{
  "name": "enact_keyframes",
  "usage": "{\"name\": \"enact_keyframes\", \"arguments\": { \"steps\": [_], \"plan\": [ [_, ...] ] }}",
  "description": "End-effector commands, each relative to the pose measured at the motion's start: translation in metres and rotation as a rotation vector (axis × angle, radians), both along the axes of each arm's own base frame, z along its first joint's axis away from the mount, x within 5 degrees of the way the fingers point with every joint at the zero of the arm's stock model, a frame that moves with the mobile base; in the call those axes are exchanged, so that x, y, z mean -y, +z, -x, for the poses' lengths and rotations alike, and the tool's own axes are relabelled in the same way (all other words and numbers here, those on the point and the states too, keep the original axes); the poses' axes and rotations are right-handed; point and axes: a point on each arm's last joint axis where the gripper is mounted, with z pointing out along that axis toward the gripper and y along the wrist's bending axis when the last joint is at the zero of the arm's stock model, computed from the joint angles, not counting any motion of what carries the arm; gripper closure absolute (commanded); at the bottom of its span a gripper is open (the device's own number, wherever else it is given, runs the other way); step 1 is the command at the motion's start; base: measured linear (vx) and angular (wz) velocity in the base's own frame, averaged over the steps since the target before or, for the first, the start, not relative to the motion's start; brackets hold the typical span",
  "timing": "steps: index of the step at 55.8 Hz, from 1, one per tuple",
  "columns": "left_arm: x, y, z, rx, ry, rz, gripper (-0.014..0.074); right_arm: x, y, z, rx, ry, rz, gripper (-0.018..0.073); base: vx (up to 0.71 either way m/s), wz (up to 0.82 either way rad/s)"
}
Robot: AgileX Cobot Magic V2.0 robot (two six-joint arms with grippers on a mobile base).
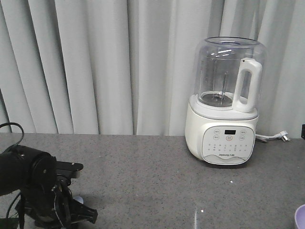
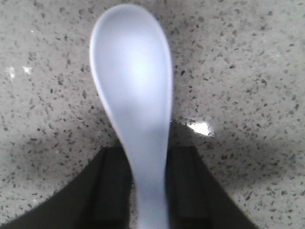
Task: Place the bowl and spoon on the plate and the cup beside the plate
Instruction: 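Close the left gripper on the spoon handle and lift it, then lower the right gripper onto the rim of the lavender bowl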
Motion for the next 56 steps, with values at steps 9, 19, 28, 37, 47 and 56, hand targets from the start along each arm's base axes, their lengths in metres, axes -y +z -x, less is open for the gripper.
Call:
{"name": "enact_keyframes", "arguments": {
  "steps": [9,19,28,37,47,56],
  "plan": [
    [0.025,0.016,0.010,0.055,-0.136,0.032,0.0604,0.001,0.017,0.003,0.092,-0.001,0.030,-0.0022,0.00,0.00],
    [0.038,0.052,0.024,0.169,-0.262,0.055,0.0604,0.003,0.008,0.006,-0.069,-0.025,0.013,-0.0022,0.00,0.00],
    [0.035,0.113,0.043,0.409,-0.279,0.147,0.0603,0.015,0.002,0.009,-0.287,-0.185,-0.101,0.0009,0.00,0.00],
    [0.020,0.164,0.070,0.596,-0.289,0.206,0.0603,0.033,-0.015,-0.004,-0.435,-0.443,-0.117,0.0106,0.00,0.00],
    [0.015,0.170,0.078,0.606,-0.335,0.172,0.0603,0.031,-0.025,-0.017,-0.487,-0.448,-0.149,0.0120,0.00,0.00],
    [0.015,0.168,0.079,0.586,-0.343,0.160,0.0603,0.027,-0.031,-0.031,-0.525,-0.399,-0.089,0.0120,0.00,0.00]
  ]
}}
